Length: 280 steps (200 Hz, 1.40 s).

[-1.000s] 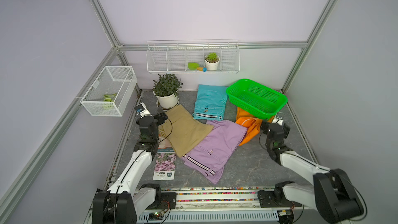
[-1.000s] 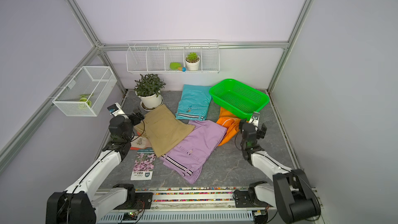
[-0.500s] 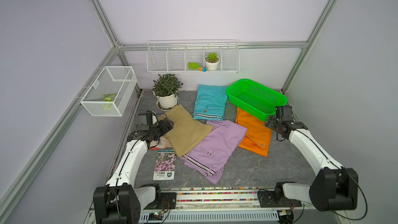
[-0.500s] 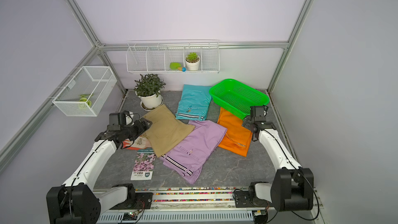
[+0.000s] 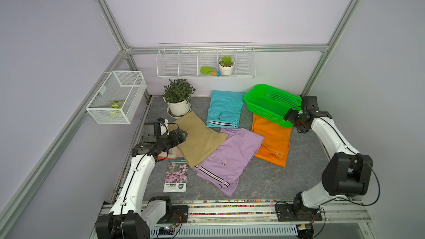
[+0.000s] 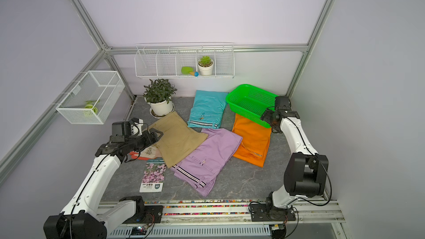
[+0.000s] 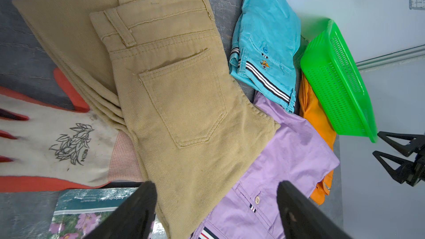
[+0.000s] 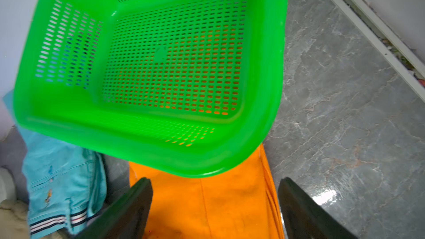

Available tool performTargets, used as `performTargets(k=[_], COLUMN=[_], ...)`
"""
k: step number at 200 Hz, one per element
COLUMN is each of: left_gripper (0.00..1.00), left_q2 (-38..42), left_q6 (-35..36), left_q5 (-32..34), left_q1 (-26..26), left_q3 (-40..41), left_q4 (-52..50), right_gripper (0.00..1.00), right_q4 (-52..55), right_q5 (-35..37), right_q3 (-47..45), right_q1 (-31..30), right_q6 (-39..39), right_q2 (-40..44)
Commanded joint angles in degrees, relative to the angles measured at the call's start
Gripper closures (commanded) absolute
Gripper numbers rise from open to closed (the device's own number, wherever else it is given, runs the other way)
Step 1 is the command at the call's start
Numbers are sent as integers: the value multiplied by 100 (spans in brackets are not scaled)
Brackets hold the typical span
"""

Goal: Put the folded long pants in the basket
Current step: Move the basket to the center of the board.

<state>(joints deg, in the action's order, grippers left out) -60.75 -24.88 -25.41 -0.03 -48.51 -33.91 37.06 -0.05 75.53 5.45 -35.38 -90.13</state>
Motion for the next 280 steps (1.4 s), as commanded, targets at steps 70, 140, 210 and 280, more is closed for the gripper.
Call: performTargets(k=[70, 140, 210, 280], left_gripper=[14, 14, 14, 14], left_q2=[44, 98, 83, 182], left_q6=[126, 124, 115, 100], left_q5=[-77, 40, -7, -211], left_q1=[3, 3, 3, 3], left_q3=[28, 19, 21, 61], left_q4=[-98, -151, -151, -98], right_gripper=[22, 54, 100, 100], right_q4=[625, 1135, 1251, 1973], right_q5=[-429, -619, -899, -40], right_q3=[1160, 2503, 1651, -145], right_q1=[822, 836, 1118, 1308], right_q6=[-506, -475, -282, 147], right_q2=[-1122, -2534, -1051, 816])
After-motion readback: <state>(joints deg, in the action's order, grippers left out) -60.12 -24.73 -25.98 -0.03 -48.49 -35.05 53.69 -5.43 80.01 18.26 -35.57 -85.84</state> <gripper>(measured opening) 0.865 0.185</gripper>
